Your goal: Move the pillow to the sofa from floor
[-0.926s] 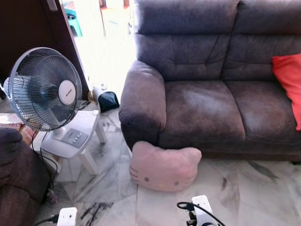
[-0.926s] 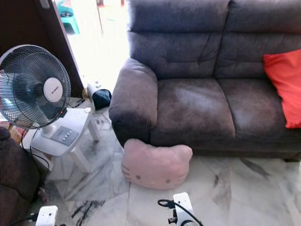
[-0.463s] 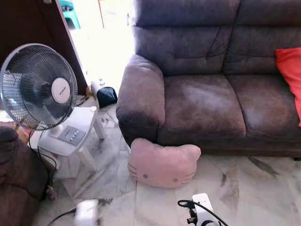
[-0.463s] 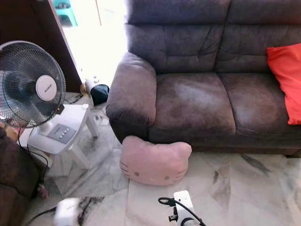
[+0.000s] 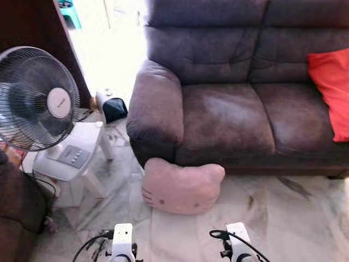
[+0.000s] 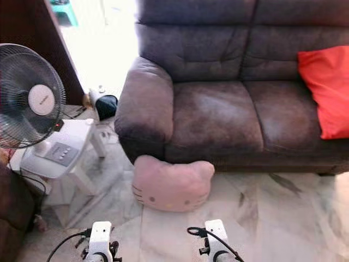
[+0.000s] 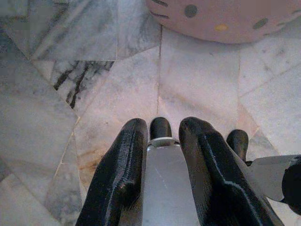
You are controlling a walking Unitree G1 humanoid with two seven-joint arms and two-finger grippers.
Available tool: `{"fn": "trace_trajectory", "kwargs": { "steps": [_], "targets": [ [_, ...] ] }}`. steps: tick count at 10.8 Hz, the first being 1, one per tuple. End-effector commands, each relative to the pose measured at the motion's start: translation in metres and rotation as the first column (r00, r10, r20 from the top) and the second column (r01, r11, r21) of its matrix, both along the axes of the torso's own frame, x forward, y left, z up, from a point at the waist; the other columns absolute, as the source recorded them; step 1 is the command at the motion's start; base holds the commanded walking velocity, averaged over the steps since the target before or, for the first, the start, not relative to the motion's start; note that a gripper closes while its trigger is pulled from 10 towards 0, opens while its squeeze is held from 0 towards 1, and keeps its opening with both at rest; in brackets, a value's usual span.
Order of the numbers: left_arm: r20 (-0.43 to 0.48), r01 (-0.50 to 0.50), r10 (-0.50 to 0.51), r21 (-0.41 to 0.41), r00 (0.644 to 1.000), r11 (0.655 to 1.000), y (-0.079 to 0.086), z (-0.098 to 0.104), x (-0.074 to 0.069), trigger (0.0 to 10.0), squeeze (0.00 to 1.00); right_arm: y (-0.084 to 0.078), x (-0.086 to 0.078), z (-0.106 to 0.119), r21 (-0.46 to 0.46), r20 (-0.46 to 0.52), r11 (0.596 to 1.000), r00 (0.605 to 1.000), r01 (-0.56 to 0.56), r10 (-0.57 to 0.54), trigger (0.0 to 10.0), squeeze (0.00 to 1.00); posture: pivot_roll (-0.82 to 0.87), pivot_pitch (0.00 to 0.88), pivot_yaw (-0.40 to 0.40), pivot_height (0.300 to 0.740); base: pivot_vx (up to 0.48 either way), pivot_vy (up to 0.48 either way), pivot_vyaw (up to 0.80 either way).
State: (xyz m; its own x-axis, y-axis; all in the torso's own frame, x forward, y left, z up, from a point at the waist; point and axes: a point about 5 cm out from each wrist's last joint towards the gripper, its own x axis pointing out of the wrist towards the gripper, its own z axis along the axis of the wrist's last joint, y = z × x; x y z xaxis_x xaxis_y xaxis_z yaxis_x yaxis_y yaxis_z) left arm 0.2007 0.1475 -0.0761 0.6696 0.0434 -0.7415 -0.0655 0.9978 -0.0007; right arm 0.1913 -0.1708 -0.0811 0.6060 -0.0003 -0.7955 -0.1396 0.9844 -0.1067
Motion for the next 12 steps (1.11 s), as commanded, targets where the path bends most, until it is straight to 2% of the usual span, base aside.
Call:
{"fn": "trace_trajectory", "kwargs": {
  "steps": [1,2,5,12],
  "targets": [
    [-0.038,-0.020,0.021,0.011,0.999,1.000,0.010,-0.005,-0.010,10.0,0.00,0.001,-0.004,-0.002,0.008,-0.010,1.000,1.000,0.019,-0.019,10.0,0.00,0.11,0.115,-0.002,0.726,0.247,0.000,0.00],
    [-0.044,-0.029,0.029,0.014,0.999,0.999,0.013,-0.006,-0.012,10.0,0.00,0.000,-0.007,-0.003,0.009,-0.017,1.000,1.000,0.025,-0.025,10.0,0.00,0.11,0.092,0.002,0.726,0.270,0.000,0.00],
    [-0.054,-0.050,0.051,0.020,0.997,0.999,0.019,-0.007,-0.015,10.0,0.00,0.000,-0.008,-0.004,0.012,-0.028,1.000,0.999,0.028,-0.028,10.0,0.00,0.12,0.077,0.004,0.726,0.280,0.000,-0.56],
    [-0.061,-0.081,0.082,0.015,0.995,0.997,0.024,-0.009,-0.019,10.0,0.00,-0.001,-0.007,-0.004,0.005,-0.026,1.000,1.000,0.006,-0.005,10.0,0.00,0.12,0.103,-0.005,0.726,0.331,0.000,0.00]
  ]
}}
